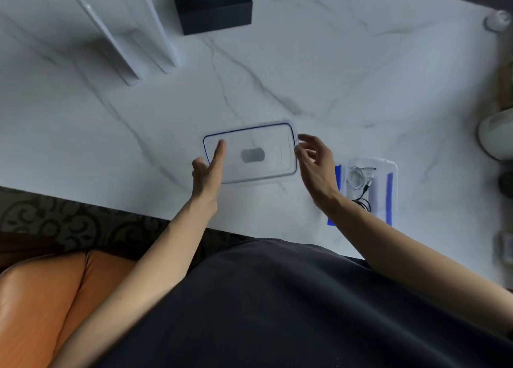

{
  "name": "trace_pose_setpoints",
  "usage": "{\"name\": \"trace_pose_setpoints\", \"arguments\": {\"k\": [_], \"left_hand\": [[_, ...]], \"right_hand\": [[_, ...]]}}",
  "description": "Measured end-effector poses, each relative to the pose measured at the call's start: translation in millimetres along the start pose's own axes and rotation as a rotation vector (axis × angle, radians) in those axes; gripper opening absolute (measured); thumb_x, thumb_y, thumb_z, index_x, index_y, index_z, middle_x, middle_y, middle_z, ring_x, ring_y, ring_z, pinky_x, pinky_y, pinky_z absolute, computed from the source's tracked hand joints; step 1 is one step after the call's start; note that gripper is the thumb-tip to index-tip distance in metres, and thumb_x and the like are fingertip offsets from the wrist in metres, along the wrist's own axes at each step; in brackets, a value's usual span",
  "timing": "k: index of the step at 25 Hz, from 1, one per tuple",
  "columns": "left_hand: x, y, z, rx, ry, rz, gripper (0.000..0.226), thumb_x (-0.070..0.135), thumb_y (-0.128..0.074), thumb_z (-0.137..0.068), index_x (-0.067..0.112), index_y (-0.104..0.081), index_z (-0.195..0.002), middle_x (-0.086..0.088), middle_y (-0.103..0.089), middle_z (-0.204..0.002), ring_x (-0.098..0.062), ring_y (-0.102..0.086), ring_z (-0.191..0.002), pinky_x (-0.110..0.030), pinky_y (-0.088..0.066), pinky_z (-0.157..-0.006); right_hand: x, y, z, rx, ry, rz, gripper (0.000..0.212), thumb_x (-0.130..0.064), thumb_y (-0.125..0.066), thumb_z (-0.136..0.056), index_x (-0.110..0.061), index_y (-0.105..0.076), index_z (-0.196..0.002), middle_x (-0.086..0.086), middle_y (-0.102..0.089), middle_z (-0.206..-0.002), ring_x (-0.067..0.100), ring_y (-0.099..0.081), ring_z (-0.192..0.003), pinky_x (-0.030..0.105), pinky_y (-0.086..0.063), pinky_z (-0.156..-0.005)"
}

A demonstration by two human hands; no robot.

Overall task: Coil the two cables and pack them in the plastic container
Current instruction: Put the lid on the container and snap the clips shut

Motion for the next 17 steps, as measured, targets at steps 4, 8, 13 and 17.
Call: {"name": "trace_pose_setpoints", "arguments": {"k": [4,8,13,17], "left_hand": [[31.9,-60.5,26.9,-0.209,0.106,0.342,0.102,0.084,-0.058,-0.063,0.039,-0.023,-0.148,-0.012,-0.016,-0.158,-0.042,-0.023,-0.144,-0.063,-0.042,-0.101],[50.9,-117.2,51.9,-0.375,0.161,0.582,0.077,0.061,-0.065,-0.080,0.027,-0.034,-0.142,-0.028,-0.030,-0.145,-0.050,-0.044,-0.130,-0.059,-0.051,-0.092],[51.5,-176.6,72.8,-0.478,0.096,0.583,0.008,0.000,-0.046,-0.088,0.007,-0.050,-0.090,-0.023,-0.057,-0.114,-0.037,-0.066,-0.088,-0.047,-0.061,-0.072],[39.2,-213.7,86.8,-0.641,0.073,0.442,0.040,-0.004,-0.048,-0.088,0.021,-0.050,-0.119,-0.020,-0.068,-0.108,-0.032,-0.068,-0.095,-0.050,-0.056,-0.088]], "right_hand": [[-31.4,56.0,18.3,0.158,0.259,-0.047,0.027,-0.014,-0.053,-0.097,-0.019,-0.065,-0.120,0.000,-0.059,-0.114,0.008,-0.062,-0.107,0.031,-0.053,-0.092],[-40.7,96.0,44.1,0.244,0.494,0.057,0.023,-0.002,-0.056,-0.094,-0.003,-0.068,-0.113,0.010,-0.062,-0.111,0.019,-0.063,-0.105,0.034,-0.051,-0.092],[-14.3,146.3,64.7,0.283,0.488,0.066,0.014,-0.001,-0.056,-0.094,0.000,-0.069,-0.096,0.012,-0.065,-0.099,0.016,-0.064,-0.092,0.022,-0.048,-0.084],[26.8,185.5,48.8,0.275,0.148,0.005,0.022,-0.022,-0.061,-0.095,-0.013,-0.063,-0.116,0.002,-0.061,-0.109,0.009,-0.063,-0.096,0.016,-0.048,-0.081]]}}
Point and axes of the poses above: each hand's wrist, its own z-axis away from the middle knuckle, its own y-axis out of the back of the hand, x = y × z, the point moved 7 cm from there along -z, towards the middle knuckle
